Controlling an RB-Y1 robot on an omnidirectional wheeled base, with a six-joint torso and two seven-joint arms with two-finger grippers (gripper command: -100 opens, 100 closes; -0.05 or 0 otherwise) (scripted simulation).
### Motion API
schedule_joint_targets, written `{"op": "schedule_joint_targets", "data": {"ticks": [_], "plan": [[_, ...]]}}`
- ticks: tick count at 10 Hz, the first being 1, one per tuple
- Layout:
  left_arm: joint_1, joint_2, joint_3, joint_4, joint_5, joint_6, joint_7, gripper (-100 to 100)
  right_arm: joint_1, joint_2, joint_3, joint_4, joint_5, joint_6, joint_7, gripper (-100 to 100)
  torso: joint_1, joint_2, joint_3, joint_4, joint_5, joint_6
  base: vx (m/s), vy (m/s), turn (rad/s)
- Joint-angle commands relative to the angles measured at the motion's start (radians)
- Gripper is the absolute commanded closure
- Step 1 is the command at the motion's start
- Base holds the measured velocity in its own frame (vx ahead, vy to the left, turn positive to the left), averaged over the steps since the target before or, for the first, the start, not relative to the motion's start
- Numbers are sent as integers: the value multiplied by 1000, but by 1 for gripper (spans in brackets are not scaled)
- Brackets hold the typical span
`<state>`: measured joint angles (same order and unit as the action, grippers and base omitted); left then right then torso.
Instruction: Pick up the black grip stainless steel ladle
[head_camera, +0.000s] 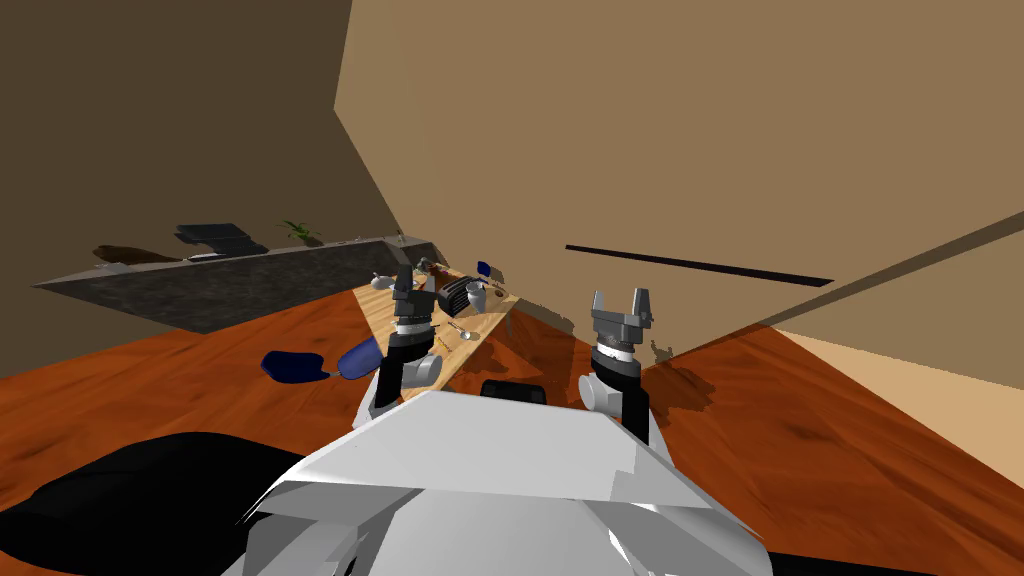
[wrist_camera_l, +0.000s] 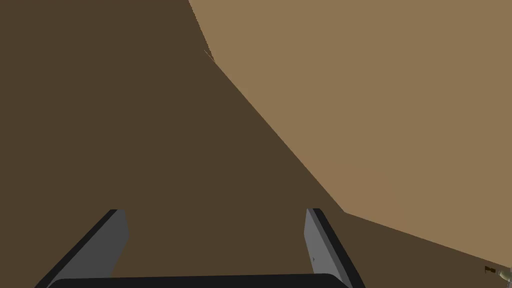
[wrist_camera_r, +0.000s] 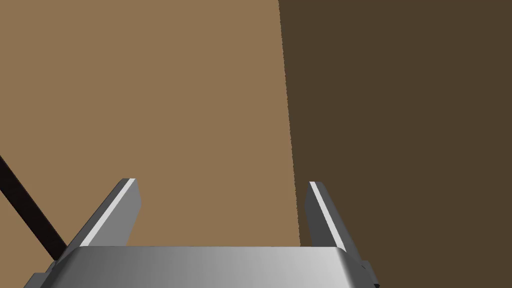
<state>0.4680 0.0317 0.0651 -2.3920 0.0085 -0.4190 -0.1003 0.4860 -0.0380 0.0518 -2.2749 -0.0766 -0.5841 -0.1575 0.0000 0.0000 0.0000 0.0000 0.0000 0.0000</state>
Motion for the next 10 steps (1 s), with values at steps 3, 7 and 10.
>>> {"op": "schedule_joint_targets", "data": {"ticks": [3, 7, 10], "plan": [[-8, 87, 1, 39, -4, 56, -2, -100, 0, 0, 0, 0, 0, 0, 0, 0, -5, -1, -1, 0, -1, 0, 17, -85, -22], [-21, 203, 1, 112, -4, 166, -12, -100, 0, 0, 0, 0, 0, 0, 0, 0, -10, -2, -1, -1, -2, 0, 29, -145, -30], [-31, 285, 3, 161, 0, 240, -22, -100, 0, 0, 0, 0, 0, 0, 0, 0, -8, -2, -1, 0, -2, 0, 27, -122, -26]]}}
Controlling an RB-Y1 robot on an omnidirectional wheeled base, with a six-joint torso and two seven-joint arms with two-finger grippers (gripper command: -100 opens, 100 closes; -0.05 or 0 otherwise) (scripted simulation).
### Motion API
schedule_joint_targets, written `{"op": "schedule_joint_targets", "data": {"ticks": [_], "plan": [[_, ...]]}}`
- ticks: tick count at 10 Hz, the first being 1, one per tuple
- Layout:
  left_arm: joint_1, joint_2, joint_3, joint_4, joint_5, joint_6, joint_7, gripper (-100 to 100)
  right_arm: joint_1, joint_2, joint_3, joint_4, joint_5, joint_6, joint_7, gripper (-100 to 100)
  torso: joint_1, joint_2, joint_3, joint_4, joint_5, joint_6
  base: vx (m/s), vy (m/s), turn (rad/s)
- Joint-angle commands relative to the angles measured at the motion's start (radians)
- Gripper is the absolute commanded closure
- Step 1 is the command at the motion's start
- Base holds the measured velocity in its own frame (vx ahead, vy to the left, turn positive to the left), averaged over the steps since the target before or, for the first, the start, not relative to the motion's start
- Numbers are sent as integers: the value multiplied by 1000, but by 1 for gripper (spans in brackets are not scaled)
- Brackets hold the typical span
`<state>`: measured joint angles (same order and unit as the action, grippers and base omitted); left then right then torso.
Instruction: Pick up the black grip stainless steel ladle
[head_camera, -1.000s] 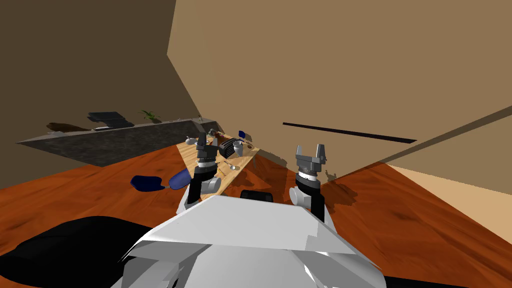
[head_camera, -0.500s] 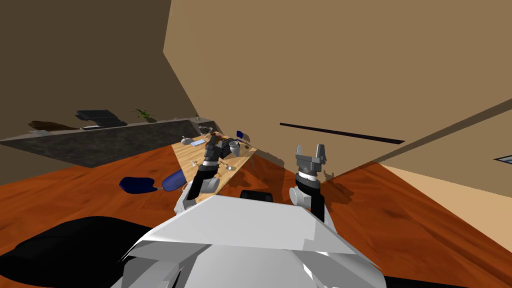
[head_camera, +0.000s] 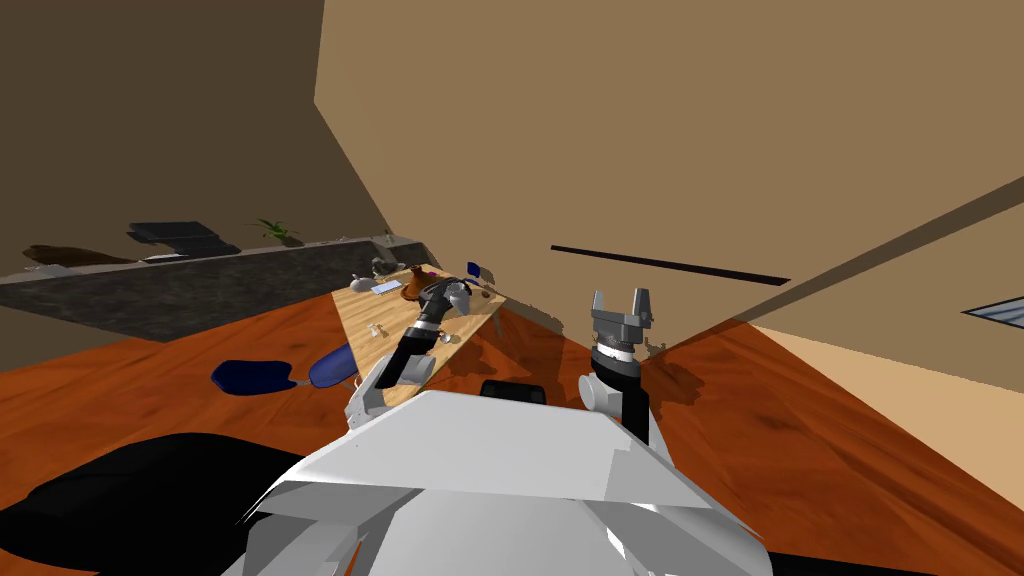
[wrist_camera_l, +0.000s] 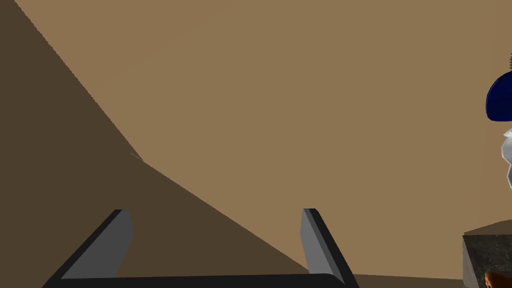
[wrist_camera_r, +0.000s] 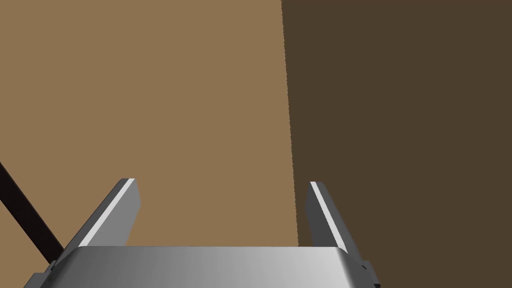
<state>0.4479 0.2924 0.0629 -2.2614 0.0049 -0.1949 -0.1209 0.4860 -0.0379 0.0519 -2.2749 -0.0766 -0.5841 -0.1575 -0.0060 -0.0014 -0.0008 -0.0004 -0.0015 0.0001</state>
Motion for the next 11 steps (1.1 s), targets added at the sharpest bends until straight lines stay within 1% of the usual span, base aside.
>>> {"op": "schedule_joint_targets", "data": {"ticks": [1, 2, 3, 4, 5, 6, 7, 8, 9, 10, 11], "plan": [[-11, 24, 5, 31, 4, 16, -2, -100, 0, 0, 0, 0, 0, 0, 0, 0, 0, 0, 0, 0, 0, 0, 10, -59, -15], [-16, 63, 6, 58, 7, 57, -9, -100, 0, 0, 0, 0, 0, 0, 0, 0, 2, 0, 0, 0, 0, 0, 21, -79, -37], [-16, 63, 6, 58, 7, 57, -9, -100, 0, 0, 0, 0, 0, 0, 0, 0, 1, 0, 0, 0, 0, 0, 27, -73, -13], [-23, 101, 8, 88, 12, 101, -17, -100, 0, 0, 0, 0, 0, 0, 0, 0, 2, 0, 0, 0, 0, 0, 20, -90, -31], [-30, 136, 10, 120, 18, 129, -26, -100, 0, 0, 0, 0, 0, 0, 0, 0, 1, 0, 0, 0, 0, 0, 30, -135, -70], [-30, 140, 10, 120, 18, 148, -26, -100, 0, 0, 0, 0, 0, 0, 0, 0, -2, -1, 0, 0, 0, 0, 30, -97, -14], [-38, 178, 13, 154, 25, 187, -36, -100, 0, 0, 0, 0, 0, 0, 0, 0, 0, -1, 0, 0, 0, 0, 34, -87, -37], [-38, 179, 13, 154, 25, 197, -36, -100, 0, 0, 0, 0, 0, 0, 0, 0, 0, -1, 0, 0, 0, 0, 24, -62, -16], [-47, 217, 16, 189, 34, 239, -49, -100, 0, 0, 0, 0, 0, 0, 0, 0, 2, 0, 0, 0, 0, 0, 20, -65, -36], [-47, 217, 16, 190, 34, 249, -49, -100, 0, 0, 0, 0, 0, 0, 0, 0, 2, 0, 0, 0, 1, 0, 21, -57, -27], [-57, 254, 20, 227, 45, 290, -62, -100, 0, 0, 0, 0, 0, 0, 0, 0, 3, 0, 0, 0, 0, 0, 35, -64, -37]]}}
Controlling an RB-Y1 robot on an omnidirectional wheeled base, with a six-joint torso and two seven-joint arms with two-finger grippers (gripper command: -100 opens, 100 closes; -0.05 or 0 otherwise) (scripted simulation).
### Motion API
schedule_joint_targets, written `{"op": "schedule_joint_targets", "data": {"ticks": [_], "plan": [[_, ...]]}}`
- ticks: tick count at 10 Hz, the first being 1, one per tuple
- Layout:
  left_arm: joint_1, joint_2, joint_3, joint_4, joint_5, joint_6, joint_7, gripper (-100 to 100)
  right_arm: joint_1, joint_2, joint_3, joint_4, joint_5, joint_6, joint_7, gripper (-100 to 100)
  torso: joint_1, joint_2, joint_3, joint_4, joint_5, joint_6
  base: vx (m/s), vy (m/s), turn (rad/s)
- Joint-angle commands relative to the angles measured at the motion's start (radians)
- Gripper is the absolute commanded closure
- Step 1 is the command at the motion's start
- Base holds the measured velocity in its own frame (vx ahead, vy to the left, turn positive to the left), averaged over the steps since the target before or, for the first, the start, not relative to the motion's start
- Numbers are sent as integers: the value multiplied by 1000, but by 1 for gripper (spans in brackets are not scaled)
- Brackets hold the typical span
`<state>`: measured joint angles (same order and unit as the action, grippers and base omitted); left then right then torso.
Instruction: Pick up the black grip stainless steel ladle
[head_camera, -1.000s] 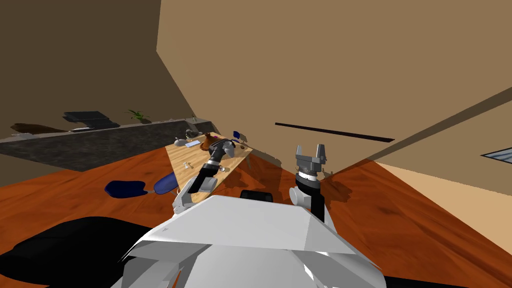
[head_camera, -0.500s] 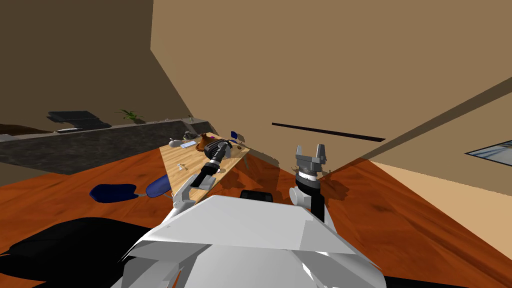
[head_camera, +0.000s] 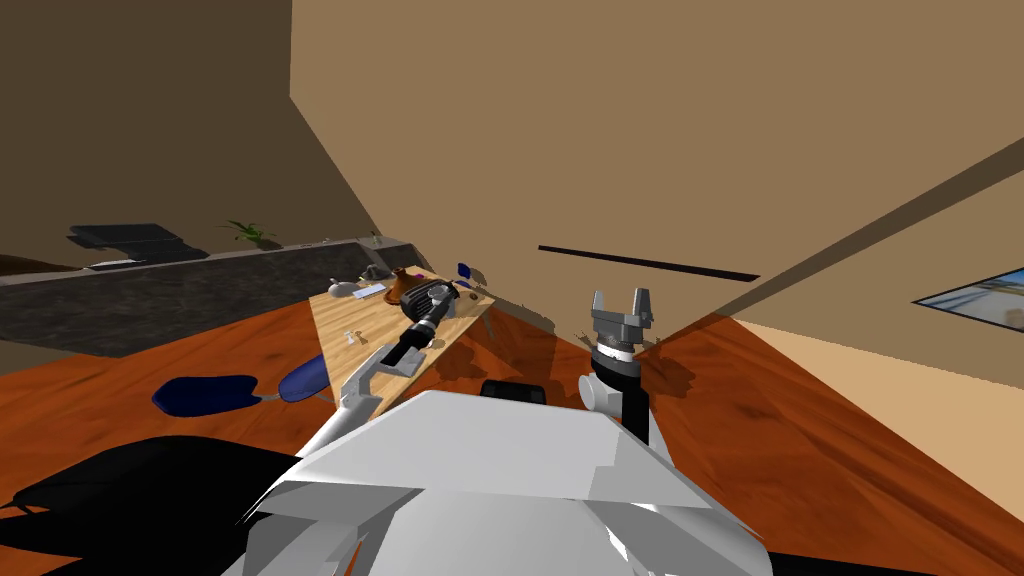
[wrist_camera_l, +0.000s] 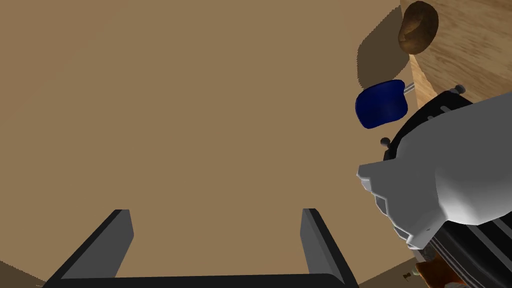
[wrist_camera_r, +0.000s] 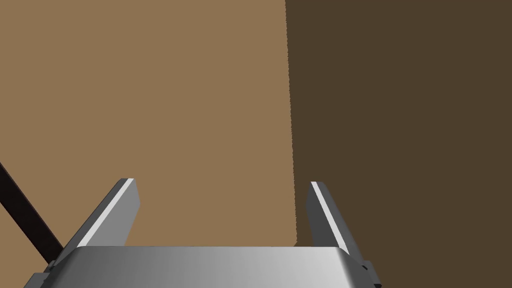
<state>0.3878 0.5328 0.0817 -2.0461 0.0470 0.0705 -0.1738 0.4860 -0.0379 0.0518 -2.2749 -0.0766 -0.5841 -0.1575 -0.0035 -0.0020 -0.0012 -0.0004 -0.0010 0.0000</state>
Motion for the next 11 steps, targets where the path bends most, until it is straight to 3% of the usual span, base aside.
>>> {"op": "schedule_joint_targets", "data": {"ticks": [1, 2, 3, 4, 5, 6, 7, 10, 11], "plan": [[3, 14, 1, 12, 3, 37, -9, -100, 0, 0, 0, 0, 0, 0, 0, 0, 0, 0, 0, 0, 0, 0, 27, -52, -29], [-8, 50, 5, 51, 15, 76, -24, -100, 0, 0, 0, 0, 0, 0, 0, 0, 0, 0, 0, 0, 0, 0, 24, -53, -52], [-8, 50, 5, 51, 15, 91, -24, -100, 0, 0, 0, 0, 0, 0, 0, 0, 0, 1, 0, 0, 0, 0, 16, -40, -19], [-19, 84, 10, 84, 29, 139, -40, -100, 0, 0, 0, 0, 0, 0, 0, 0, 1, 1, 1, 0, 0, 0, 22, -45, -38], [-19, 84, 10, 91, 29, 147, -40, -100, 0, 0, 0, 0, 0, 0, 0, 0, 1, 1, 0, 0, 0, 0, 19, -38, -27], [-31, 116, 15, 129, 45, 189, -58, -100, 0, 0, 0, 0, 0, 0, 0, 0, 1, 1, 1, 0, 0, 0, 21, -33, -58], [-31, 116, 15, 133, 45, 204, -58, -100, 0, 0, 0, 0, 0, 0, 0, 0, 2, 1, 0, 0, 0, 0, 23, -25, -29], [-56, 173, 27, 219, 81, 286, -97, -100, 0, 0, 0, 0, 0, 0, 0, 0, 3, 1, 0, 0, 1, 0, 27, -17, -43], [-56, 173, 27, 219, 81, 316, -97, -100, 0, 0, 0, 0, 0, 0, 0, 0, 3, 1, 0, 0, 1, 0, 20, -6, -24]]}}
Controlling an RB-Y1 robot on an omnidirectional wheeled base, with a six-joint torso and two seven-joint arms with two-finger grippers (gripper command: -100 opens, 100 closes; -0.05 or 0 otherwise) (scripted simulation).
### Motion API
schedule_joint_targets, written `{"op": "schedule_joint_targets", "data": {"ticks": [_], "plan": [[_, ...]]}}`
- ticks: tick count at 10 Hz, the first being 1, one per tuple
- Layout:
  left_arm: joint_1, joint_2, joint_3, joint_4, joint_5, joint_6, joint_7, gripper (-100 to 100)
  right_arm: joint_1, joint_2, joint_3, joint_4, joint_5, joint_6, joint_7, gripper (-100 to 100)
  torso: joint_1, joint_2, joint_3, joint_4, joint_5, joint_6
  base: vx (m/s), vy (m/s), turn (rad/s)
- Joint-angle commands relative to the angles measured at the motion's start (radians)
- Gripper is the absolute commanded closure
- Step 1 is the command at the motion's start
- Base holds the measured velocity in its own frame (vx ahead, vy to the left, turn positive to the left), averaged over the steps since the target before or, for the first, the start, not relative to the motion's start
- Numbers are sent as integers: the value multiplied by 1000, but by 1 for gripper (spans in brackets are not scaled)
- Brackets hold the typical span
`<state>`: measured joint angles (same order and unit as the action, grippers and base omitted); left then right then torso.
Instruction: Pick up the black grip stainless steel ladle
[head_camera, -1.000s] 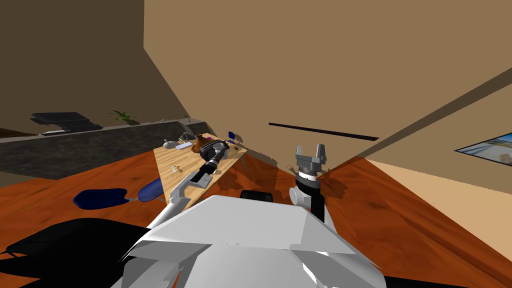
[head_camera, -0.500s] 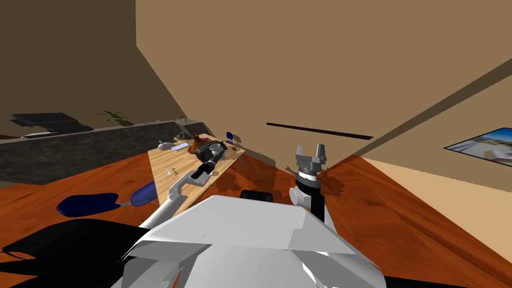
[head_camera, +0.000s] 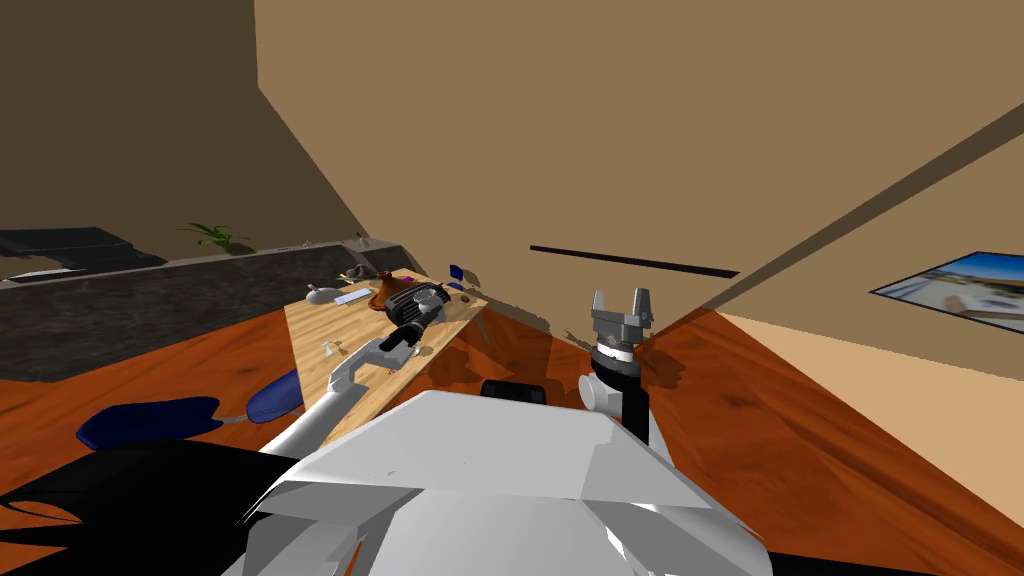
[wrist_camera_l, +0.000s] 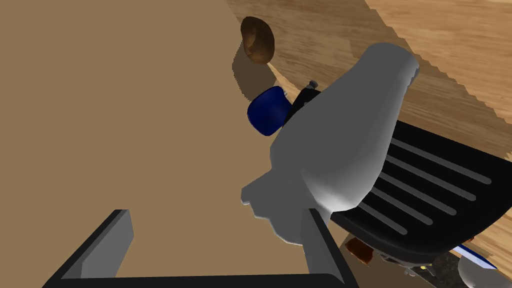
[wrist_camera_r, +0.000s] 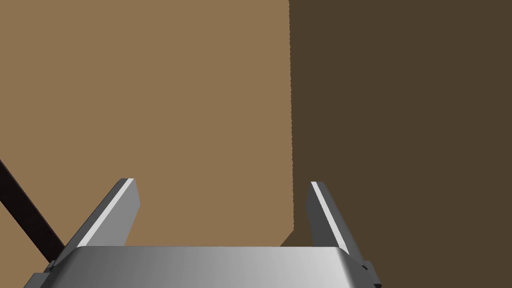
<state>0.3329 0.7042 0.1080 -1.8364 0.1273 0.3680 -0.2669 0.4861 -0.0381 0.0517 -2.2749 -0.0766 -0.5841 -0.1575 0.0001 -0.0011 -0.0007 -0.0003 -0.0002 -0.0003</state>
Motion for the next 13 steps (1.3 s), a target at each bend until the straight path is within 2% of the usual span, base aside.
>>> {"op": "schedule_joint_targets", "data": {"ticks": [1, 2, 3, 5, 6, 7, 8, 9, 10, 11, 12, 13], "plan": [[-15, 27, 7, 50, 21, 50, -25, -100, 0, 0, 0, 0, 0, 0, 0, 0, 0, 0, 0, 0, 0, 0, 25, 0, -39], [-15, 27, 7, 54, 21, 79, -25, -100, 0, 0, 0, 0, 0, 0, 0, 0, 0, 0, 0, 0, 0, 0, 21, 4, -32], [-29, 49, 13, 87, 43, 113, -47, -100, 0, 0, 0, 0, 0, 0, 0, 0, 1, 0, 0, 0, 0, 0, 21, 6, -62], [-29, 49, 13, 98, 43, 136, -47, -100, 0, 0, 0, 0, 0, 0, 0, 0, 1, 0, 0, 0, 0, 0, 13, 10, -11], [-43, 68, 20, 143, 66, 173, -71, -100, 0, 0, 0, 0, 0, 0, 0, 0, 1, 1, 1, 0, 0, 0, 14, 18, -51], [-43, 68, 20, 143, 66, 193, -71, -100, 0, 0, 0, 0, 0, 0, 0, 0, 2, 1, 0, 0, 0, 0, 18, 23, -36], [-58, 85, 27, 182, 90, 225, -94, -100, 0, 0, 0, 0, 0, 0, 0, 0, 2, 1, 0, 0, 0, 0, 23, 30, -64], [-58, 85, 27, 187, 90, 249, -94, -100, 0, 0, 0, 0, 0, 0, 0, 0, 2, 0, 0, 0, 1, 0, 20, 33, -30], [-73, 98, 35, 231, 114, 276, -119, -100, 0, 0, 0, 0, 0, 0, 0, 0, 3, 0, 0, 0, 1, 0, 22, 42, -44], [-73, 98, 35, 231, 114, 299, -119, -100, 0, 0, 0, 0, 0, 0, 0, 0, 3, 0, 0, 0, 1, 0, 17, 42, -25], [-88, 109, 42, 274, 139, 330, -143, -100, 0, 0, 0, 0, 0, 0, 0, 0, 3, 0, 0, 0, 1, 0, 17, 53, -56], [-88, 109, 42, 275, 139, 356, -143, -100, 0, 0, 0, 0, 0, 0, 0, 0, 4, 0, 0, 0, 1, 0, 21, 52, -28]]}}
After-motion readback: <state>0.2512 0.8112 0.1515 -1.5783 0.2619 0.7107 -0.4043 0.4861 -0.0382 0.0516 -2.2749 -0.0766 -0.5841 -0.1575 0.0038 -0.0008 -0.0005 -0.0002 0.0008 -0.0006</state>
